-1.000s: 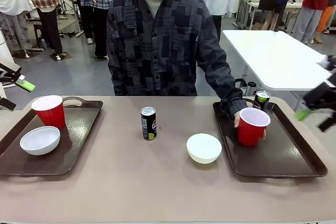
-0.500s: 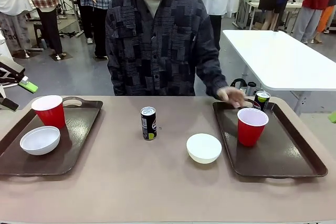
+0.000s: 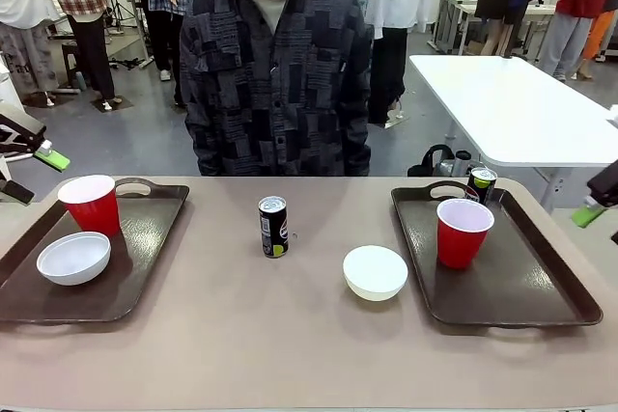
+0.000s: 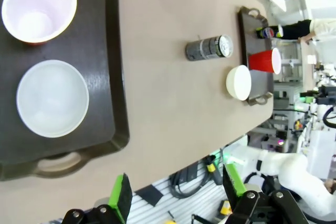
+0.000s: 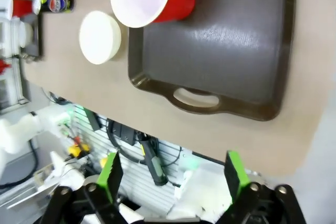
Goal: Prepare tableware on both trays.
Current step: Pick up a Picnic Bowl from the table and place it on a Handle tray.
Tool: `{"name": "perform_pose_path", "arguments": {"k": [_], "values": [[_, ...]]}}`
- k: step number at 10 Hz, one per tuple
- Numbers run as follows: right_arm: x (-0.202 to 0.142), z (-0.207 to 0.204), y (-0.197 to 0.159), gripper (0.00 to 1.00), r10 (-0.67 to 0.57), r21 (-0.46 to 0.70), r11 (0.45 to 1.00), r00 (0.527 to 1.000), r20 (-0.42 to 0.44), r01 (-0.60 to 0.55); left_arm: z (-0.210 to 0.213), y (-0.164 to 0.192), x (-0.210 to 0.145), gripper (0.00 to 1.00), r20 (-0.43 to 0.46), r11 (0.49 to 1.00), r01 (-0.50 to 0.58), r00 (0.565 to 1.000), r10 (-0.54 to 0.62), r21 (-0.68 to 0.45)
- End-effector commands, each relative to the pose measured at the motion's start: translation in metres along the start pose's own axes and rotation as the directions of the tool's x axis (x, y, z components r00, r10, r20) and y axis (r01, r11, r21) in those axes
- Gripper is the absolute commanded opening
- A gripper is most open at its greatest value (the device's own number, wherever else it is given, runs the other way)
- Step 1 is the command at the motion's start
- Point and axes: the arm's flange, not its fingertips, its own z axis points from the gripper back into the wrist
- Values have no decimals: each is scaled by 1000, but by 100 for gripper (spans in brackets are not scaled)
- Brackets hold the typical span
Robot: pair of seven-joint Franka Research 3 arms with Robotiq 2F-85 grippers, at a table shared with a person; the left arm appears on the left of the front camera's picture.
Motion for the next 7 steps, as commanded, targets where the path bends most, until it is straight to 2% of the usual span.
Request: {"name": "perform_pose_path", "arguments": {"k": [1, 3, 4, 5, 6, 7], "values": [[20, -28, 42, 100, -8, -38, 999, 1000, 21, 9, 20, 12, 3, 92, -44, 994, 16, 999, -21, -108], [28, -53, 77, 100, 14, -123, 992, 1000, 19, -12, 40, 42, 1, 92, -32, 965, 63, 997, -74, -254], [34, -64, 92, 100, 9, -162, 987, 1000, 14, -7, 38, 43, -5, 92, -32, 950, 77, 995, -90, -302], [35, -75, 105, 100, 5, -184, 983, 1000, 11, -3, 26, 26, -4, 92, -24, 933, 101, 993, -117, -345], [24, -74, 111, 100, 3, -211, 978, 1000, 6, -2, 7, -18, -14, 92, -16, 928, 108, 992, -121, -356], [15, -78, 123, 100, 0, -233, 973, 1000, 9, 2, -24, -82, -20, 92, -19, 927, 88, 995, -102, -365]]}}
